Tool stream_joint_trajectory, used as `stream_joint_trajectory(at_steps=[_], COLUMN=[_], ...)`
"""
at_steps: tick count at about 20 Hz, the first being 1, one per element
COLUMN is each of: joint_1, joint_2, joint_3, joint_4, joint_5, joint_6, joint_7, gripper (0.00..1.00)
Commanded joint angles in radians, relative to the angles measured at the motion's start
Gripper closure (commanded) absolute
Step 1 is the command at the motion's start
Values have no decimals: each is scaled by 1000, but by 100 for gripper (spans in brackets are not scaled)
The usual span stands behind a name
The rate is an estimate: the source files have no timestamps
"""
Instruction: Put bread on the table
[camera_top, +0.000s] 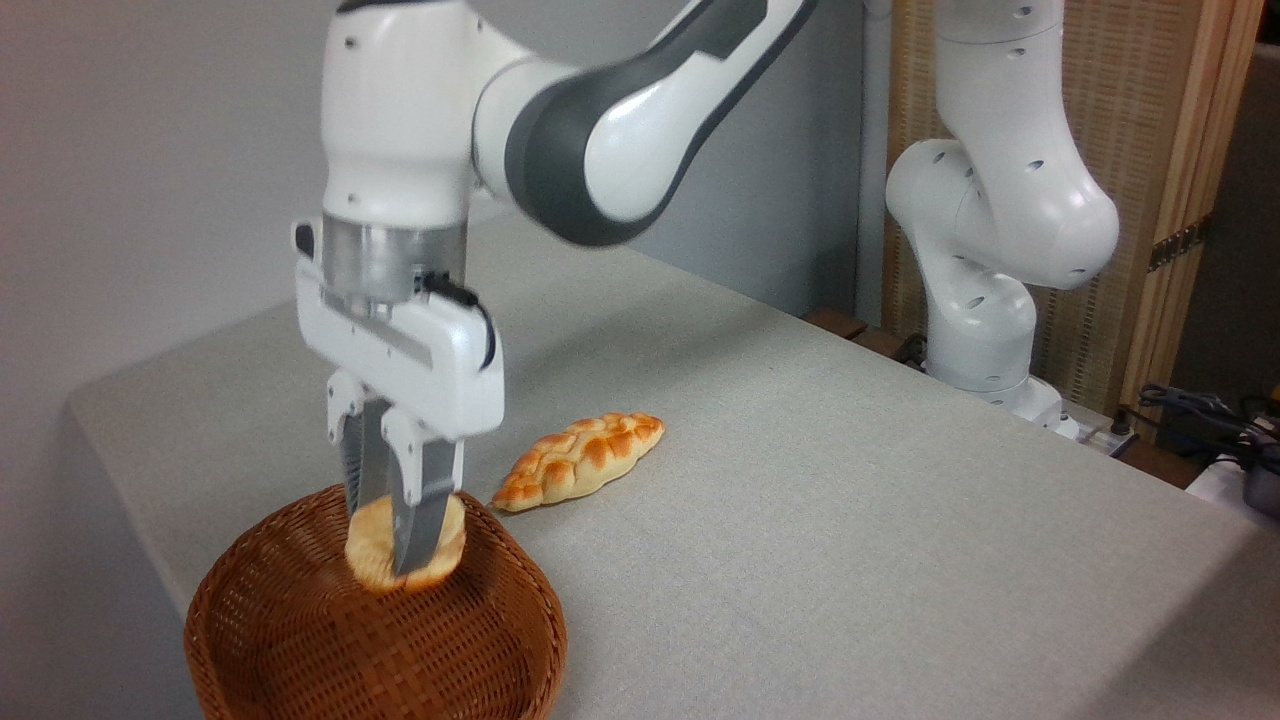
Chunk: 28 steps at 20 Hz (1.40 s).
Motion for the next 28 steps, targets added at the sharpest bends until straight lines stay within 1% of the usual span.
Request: stream_joint_trajectory(at_steps=[1,2,4,5,7,8,9,10,11,12,13,22,25,28], joint_1=[-4,-6,-15,-24,-41,-48,-48,-48,-48,-53,-55,-58,-58,-56], joint_2=[-100,-108,-126,-149,-203,-224,-235,-235,-232,-226,-225,-200,-180,-180], joint_3=[2,2,2,2,2,4,4,4,4,4,4,4,4,5], joint_4=[-26,-29,-62,-103,-195,-235,-262,-283,-303,-318,-320,-308,-265,-239], joint_5=[-43,-43,-44,-43,-43,-43,-43,-43,-43,-43,-43,-40,-40,-41], joint_6=[-179,-231,-293,-298,-298,-295,-289,-284,-281,-266,-254,-249,-258,-258], joint_7=[7,9,10,15,38,50,53,56,58,60,58,60,50,56], gripper=[62,59,55,54,48,48,44,37,25,3,0,0,0,0])
